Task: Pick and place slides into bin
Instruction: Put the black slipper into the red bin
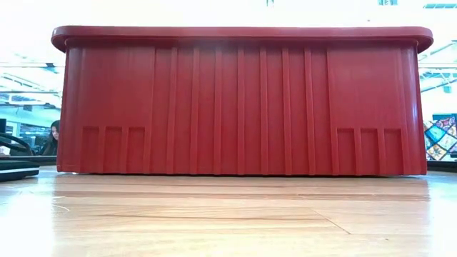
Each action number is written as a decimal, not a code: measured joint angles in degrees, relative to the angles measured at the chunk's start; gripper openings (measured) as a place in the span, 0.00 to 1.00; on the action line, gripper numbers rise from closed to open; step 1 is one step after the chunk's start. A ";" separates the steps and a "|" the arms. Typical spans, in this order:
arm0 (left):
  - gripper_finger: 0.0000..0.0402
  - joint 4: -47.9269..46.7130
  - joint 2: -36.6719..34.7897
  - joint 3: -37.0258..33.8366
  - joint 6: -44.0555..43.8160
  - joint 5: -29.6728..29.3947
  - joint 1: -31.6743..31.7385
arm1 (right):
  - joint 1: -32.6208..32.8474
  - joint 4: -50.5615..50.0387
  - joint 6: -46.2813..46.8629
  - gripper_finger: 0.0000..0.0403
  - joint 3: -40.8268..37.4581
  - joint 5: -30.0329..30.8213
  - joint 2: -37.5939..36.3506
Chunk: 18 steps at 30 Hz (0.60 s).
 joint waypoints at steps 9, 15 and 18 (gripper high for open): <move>0.62 -0.98 10.68 0.00 -7.61 -2.01 0.01 | 0.00 0.08 1.44 0.00 0.00 0.02 0.00; 0.63 2.10 16.67 0.02 -8.96 -1.69 -0.45 | 0.00 0.11 -0.18 0.00 0.00 0.02 0.02; 0.63 1.45 18.27 0.02 -9.89 -1.76 -0.27 | 0.00 0.13 -0.91 0.00 0.00 0.02 0.02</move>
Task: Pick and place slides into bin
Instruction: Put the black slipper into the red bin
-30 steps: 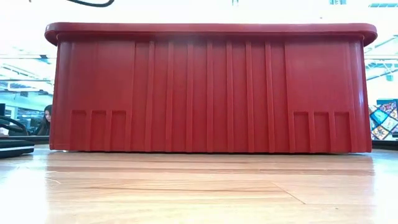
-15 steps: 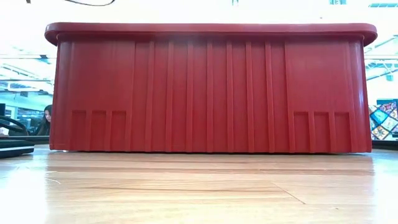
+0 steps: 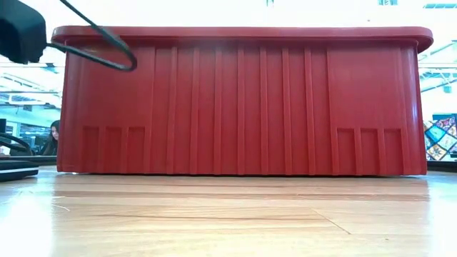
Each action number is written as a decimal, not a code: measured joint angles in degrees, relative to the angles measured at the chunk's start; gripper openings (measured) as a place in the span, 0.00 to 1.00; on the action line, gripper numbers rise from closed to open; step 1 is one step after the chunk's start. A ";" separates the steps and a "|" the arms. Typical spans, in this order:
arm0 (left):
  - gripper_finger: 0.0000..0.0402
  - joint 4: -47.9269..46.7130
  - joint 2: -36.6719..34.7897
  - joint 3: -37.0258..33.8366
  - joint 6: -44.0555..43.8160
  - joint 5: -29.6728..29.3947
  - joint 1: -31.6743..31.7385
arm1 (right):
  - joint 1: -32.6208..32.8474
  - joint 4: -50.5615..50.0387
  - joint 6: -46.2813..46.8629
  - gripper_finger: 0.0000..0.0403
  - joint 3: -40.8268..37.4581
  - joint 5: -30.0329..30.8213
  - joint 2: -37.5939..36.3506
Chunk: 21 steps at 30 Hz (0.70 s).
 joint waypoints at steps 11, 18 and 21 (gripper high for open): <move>0.63 1.91 -0.02 0.00 -0.99 2.38 0.57 | 0.00 -0.13 -1.96 0.00 0.00 0.00 -0.02; 0.63 5.83 -3.75 0.86 1.17 5.74 2.08 | 0.01 -0.05 -1.97 0.00 0.00 0.02 -0.01; 0.63 5.35 -5.38 1.09 1.13 3.62 2.54 | 0.00 0.00 -1.97 0.00 0.00 0.02 -0.02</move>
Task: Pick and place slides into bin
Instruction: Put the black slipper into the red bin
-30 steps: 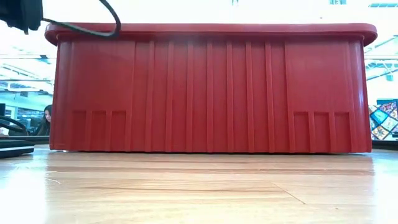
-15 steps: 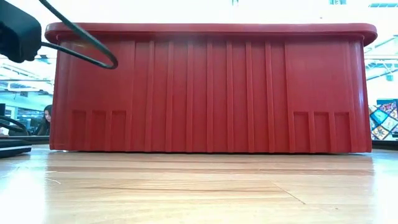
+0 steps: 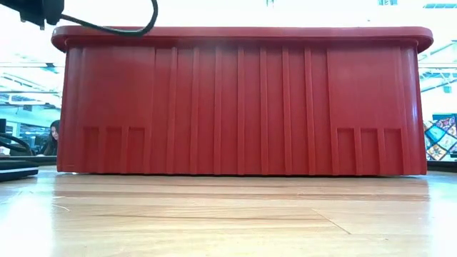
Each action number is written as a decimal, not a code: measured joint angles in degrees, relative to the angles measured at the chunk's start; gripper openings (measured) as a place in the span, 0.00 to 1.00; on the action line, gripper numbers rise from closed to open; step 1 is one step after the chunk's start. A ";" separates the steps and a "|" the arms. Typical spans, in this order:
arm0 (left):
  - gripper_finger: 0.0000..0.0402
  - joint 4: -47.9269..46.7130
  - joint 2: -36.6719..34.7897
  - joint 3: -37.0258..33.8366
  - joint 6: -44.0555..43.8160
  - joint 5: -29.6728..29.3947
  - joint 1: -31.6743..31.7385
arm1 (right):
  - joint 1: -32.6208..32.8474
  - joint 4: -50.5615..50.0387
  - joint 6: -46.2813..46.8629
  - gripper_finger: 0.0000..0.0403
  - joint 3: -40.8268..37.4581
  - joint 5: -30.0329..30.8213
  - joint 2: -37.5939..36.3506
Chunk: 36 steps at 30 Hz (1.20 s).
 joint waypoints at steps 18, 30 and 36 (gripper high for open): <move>0.63 -14.75 -0.72 -0.02 -5.45 -1.54 3.45 | 0.00 -0.37 -0.20 0.00 0.00 0.00 0.04; 0.63 -14.37 -0.66 -0.02 -5.72 -6.07 3.67 | 0.00 -2.96 -0.20 0.00 -0.02 0.00 0.07; 0.63 -14.28 -0.53 -0.04 -3.64 -7.45 3.06 | 0.00 -3.02 -0.52 0.00 -0.02 0.00 0.07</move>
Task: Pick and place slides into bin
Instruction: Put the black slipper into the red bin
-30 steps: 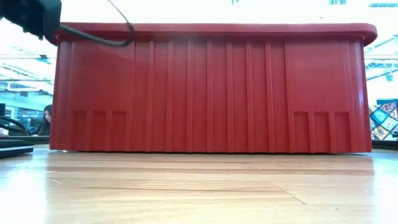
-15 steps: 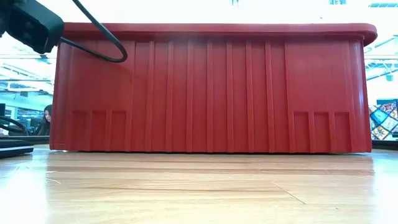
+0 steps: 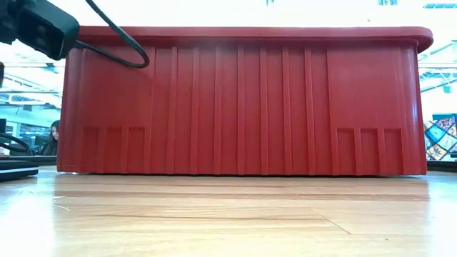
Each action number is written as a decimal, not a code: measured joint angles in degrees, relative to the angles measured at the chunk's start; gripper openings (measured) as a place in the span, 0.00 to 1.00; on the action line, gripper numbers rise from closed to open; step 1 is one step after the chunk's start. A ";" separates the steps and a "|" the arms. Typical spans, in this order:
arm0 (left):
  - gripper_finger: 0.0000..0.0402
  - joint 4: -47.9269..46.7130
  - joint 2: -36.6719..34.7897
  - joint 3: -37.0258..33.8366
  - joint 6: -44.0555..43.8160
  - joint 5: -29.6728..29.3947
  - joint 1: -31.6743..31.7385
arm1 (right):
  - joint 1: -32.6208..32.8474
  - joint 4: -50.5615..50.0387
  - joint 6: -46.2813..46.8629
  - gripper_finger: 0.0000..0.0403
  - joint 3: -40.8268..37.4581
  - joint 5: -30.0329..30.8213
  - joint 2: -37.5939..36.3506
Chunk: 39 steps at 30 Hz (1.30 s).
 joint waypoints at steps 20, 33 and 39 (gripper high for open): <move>0.57 3.94 9.52 -0.09 1.43 0.94 -6.12 | 0.01 0.91 -2.67 0.00 0.00 0.25 -0.02; 0.04 23.10 9.91 -0.02 6.99 5.37 -6.23 | 0.00 1.66 -3.54 0.00 0.00 0.28 0.00; 0.01 33.17 9.93 -0.04 4.46 6.09 -6.93 | 0.01 1.55 -3.54 0.00 0.00 0.26 0.00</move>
